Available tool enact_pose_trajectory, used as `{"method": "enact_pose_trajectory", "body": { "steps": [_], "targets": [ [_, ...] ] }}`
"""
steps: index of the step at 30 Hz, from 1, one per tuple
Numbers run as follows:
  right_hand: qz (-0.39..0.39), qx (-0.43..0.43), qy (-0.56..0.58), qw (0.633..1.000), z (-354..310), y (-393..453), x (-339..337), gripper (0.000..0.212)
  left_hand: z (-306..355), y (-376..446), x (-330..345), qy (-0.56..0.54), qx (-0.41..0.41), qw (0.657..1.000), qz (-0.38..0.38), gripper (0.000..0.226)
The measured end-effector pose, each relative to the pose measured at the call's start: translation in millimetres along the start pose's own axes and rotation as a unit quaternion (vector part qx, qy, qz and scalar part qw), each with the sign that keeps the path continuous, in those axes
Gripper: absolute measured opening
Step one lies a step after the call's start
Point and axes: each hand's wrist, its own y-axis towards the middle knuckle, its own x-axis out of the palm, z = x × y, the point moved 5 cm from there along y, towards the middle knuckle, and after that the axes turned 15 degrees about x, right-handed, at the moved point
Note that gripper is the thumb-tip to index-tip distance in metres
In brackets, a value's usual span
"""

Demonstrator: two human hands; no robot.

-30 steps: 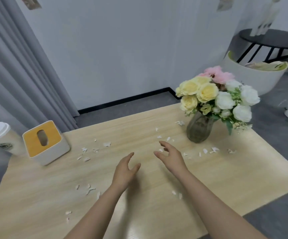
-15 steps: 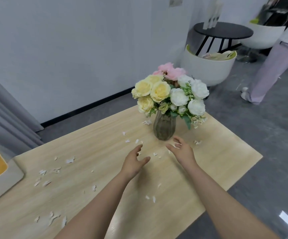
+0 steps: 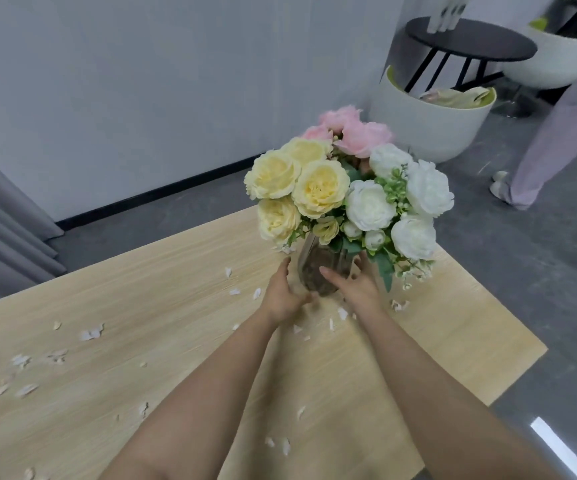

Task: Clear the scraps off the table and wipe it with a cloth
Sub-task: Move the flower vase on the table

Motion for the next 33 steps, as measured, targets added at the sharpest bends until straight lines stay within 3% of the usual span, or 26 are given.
{"method": "enact_pose_trajectory", "body": {
  "steps": [6, 11, 15, 19, 26, 33],
  "targets": [
    [-0.057, 0.013, 0.038, 0.998, -5, 21, 5, 0.084, -3, 35, 11, -0.008, 0.016, 0.999, -0.027, 0.115],
    [-0.057, 0.003, 0.079, 0.995, -4, 20, 1, 0.085, -6, 36, 17, -0.030, 0.005, 1.000, -0.004, 0.112],
    [-0.070, -0.020, 0.071, 0.995, -10, 12, -1, 0.063, -3, 25, 10, -0.021, 0.022, 0.999, 0.025, 0.108],
    [-0.113, -0.039, 0.066, 0.991, -24, -6, 11, 0.054, 3, 8, -13, -0.005, 0.033, 0.998, 0.047, 0.103],
    [-0.212, -0.085, 0.017, 0.973, -56, -56, 70, 0.061, 15, -51, -86, 0.015, 0.020, 0.989, 0.146, 0.090],
    [-0.303, -0.140, -0.059, 0.941, -73, -137, 166, 0.047, 10, -148, -176, 0.029, -0.024, 0.962, 0.269, 0.083]
  ]
}}
